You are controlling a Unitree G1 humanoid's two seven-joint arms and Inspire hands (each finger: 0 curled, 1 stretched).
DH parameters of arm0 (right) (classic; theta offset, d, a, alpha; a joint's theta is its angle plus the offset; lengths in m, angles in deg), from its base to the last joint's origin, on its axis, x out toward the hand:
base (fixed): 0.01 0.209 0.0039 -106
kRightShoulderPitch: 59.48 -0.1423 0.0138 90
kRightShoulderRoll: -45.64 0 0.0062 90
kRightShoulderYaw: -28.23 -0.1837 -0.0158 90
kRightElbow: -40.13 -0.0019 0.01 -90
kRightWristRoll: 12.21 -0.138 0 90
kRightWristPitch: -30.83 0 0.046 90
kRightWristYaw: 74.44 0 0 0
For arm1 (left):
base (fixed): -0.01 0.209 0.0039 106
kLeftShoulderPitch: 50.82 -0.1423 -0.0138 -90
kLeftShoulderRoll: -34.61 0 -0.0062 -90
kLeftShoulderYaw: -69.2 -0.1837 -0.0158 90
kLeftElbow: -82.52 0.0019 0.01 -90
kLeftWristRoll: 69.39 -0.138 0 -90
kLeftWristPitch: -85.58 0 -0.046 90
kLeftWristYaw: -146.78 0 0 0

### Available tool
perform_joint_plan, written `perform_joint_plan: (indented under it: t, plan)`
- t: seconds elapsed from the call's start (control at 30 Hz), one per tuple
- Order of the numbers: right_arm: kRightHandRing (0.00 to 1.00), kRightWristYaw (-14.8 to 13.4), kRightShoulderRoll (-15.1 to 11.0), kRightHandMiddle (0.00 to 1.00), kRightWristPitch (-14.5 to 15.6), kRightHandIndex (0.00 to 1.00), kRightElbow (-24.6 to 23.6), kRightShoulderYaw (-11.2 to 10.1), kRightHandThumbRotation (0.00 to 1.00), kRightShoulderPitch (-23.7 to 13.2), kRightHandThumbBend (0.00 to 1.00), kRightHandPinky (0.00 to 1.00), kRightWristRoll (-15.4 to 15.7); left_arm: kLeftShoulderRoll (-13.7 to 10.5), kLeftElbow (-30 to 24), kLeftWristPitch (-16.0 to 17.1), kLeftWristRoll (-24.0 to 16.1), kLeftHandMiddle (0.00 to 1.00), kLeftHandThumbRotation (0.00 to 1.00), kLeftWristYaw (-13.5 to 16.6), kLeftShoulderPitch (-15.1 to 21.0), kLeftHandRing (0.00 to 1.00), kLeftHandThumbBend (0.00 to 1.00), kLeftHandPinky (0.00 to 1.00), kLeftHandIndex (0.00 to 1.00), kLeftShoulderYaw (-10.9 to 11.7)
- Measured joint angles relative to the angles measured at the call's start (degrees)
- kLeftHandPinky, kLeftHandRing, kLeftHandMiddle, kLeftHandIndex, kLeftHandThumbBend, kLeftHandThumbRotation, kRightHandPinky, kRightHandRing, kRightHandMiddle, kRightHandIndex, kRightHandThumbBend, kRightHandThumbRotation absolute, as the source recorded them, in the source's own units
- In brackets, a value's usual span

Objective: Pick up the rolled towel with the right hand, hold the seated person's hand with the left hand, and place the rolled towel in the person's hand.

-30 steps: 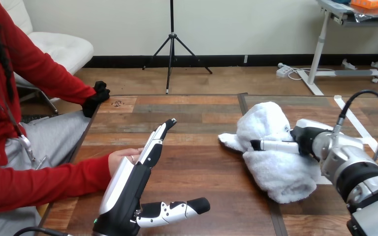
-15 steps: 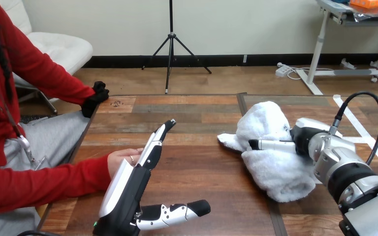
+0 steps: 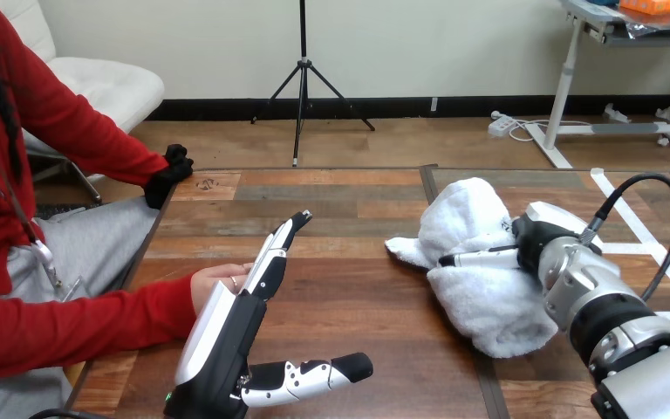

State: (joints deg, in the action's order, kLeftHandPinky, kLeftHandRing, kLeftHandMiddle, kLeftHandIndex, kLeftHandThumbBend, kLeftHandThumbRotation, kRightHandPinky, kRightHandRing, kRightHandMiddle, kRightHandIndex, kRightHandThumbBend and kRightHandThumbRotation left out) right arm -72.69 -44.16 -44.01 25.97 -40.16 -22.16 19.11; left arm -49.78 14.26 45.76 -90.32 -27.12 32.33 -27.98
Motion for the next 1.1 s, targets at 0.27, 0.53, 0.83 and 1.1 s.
perform_joint_plan:
  t: [0.27,0.53,0.83,1.1]
  plan:
    - [0.43,-2.8,0.1,0.53,-2.4,0.58,-0.1,-0.7,0.01,0.7,0.93,0.29,-1.1,0.0,0.0,0.0,-0.8,0.97,0.57,1.0,0.0,0.99,1.00,0.96,0.96,0.0]
    - [0.46,-5.4,-0.1,0.54,-4.3,0.51,-0.2,-2.4,0.00,0.9,0.91,0.33,-3.0,0.0,-0.1,0.0,-1.6,0.97,0.57,1.4,-0.1,0.99,1.00,0.96,0.96,0.0]
    - [0.46,-7.5,-0.4,0.54,-7.6,0.48,-0.7,-4.8,0.00,2.2,0.91,0.35,-5.8,0.0,-0.1,0.0,-1.8,0.97,0.57,1.4,-0.1,0.99,1.00,0.96,0.97,0.0]
    - [0.43,-8.0,-1.0,0.50,-11.1,0.48,-1.4,-6.8,0.00,3.6,0.88,0.33,-7.8,0.0,-0.2,-0.1,-1.7,0.98,0.57,1.4,-0.1,1.00,1.00,0.96,0.97,0.0]
